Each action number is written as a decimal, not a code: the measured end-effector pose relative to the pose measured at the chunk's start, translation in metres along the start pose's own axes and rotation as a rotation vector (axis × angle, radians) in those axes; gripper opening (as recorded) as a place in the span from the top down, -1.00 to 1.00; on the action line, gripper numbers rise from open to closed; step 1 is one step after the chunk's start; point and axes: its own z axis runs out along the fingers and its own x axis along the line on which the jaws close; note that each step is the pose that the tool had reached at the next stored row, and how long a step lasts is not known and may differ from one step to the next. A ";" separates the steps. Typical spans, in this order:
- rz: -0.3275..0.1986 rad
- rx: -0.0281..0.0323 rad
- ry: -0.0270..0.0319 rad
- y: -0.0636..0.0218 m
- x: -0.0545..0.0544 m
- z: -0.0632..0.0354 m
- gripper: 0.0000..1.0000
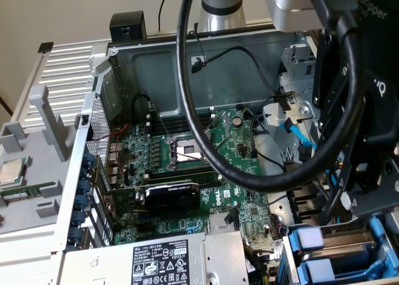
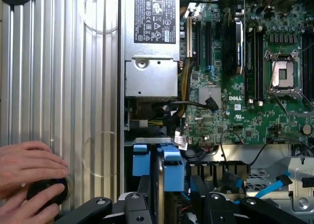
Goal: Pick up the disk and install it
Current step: 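Insert the disk into the insertion slot, then insert the first disk wire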
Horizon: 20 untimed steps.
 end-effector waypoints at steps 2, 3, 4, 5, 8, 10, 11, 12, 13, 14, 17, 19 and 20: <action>0.000 0.0000 0.0000 0.0000 0.000 0.0000 0.09; 0.000 0.0000 0.0000 -0.0001 0.000 0.0001 0.09; 0.000 0.0000 -0.0001 -0.0001 0.000 0.0001 0.09; 0.000 0.0000 0.0000 -0.0001 0.000 0.0001 0.09; 0.000 0.0000 -0.0001 -0.0001 0.000 0.0001 0.09; 0.000 0.0000 0.0000 -0.0001 -0.001 -0.0001 0.09; 0.000 0.0000 0.0000 -0.0002 -0.001 -0.0003 0.09; 0.000 0.0000 -0.0001 -0.0003 -0.002 -0.0005 0.09; 0.000 0.0000 -0.0001 -0.0004 -0.002 -0.0006 0.09; 0.000 0.0000 -0.0001 -0.0005 -0.003 -0.0007 0.09; 0.001 0.0000 -0.0001 -0.0010 -0.004 -0.0012 0.09; 0.001 0.0001 0.0001 -0.0013 -0.006 -0.0019 0.09; 0.001 0.0001 0.0002 -0.0014 -0.007 -0.0020 0.09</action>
